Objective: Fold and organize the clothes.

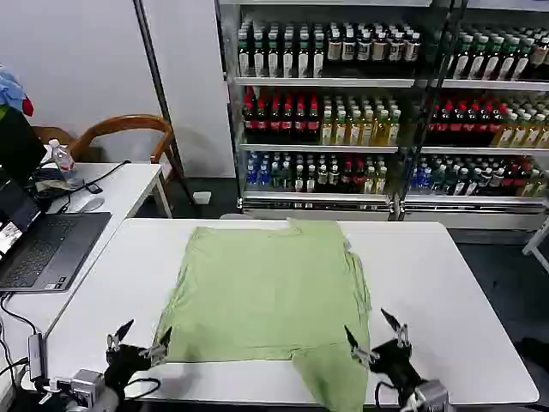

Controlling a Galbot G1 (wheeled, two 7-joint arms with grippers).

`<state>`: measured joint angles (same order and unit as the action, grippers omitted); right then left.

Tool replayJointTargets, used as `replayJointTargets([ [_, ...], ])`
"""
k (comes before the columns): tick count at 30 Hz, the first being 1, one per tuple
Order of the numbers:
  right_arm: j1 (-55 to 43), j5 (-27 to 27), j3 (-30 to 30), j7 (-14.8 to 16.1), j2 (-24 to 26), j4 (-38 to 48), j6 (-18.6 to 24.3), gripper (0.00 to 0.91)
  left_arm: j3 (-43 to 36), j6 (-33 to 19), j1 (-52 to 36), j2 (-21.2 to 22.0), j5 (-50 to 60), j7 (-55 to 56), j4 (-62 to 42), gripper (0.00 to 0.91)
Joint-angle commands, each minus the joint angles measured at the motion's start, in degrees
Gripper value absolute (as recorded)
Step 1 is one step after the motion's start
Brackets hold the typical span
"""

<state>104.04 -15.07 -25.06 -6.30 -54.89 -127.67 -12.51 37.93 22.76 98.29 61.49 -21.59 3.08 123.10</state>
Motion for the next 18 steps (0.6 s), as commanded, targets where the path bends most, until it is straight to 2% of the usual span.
replayJointTargets([
  [1, 7.16, -0.96, -0.33, -0.38, 0.76, -0.86, -0.37, 0.907, -0.24, 6.94, 2.82, -0.19, -1.8, 1.07, 1.69, 0.907],
  [10, 7.15, -0.86, 1.1, -1.3, -0.33, -0.2, 0.0, 0.907, 1.2, 8.79, 2.29, -0.73, -2.46, 2.8, 0.62, 0.907],
  [11, 7.14, -0.88, 1.32, -1.39, -0.42, -0.2, -0.01, 0.806, 1.3, 8.82, 2.15, -0.73, -2.52, 2.84, 0.35, 0.907],
  [12, 7.15, -0.9, 1.5, -1.46, -0.47, -0.21, -0.03, 0.433, 1.35, 8.84, 1.96, -0.72, -2.61, 3.11, 0.11, 0.625],
  [13, 7.15, -1.17, 2.11, -1.8, -0.77, -0.24, -0.08, 0.0, 1.36, 8.95, 1.72, -0.73, -2.66, 3.26, -0.21, 0.06],
  [18, 5.83, -3.19, 3.41, -2.09, -1.02, 0.79, -0.72, 0.0, 1.12, 9.62, 1.56, -0.76, -2.69, 3.07, -0.67, 0.04],
])
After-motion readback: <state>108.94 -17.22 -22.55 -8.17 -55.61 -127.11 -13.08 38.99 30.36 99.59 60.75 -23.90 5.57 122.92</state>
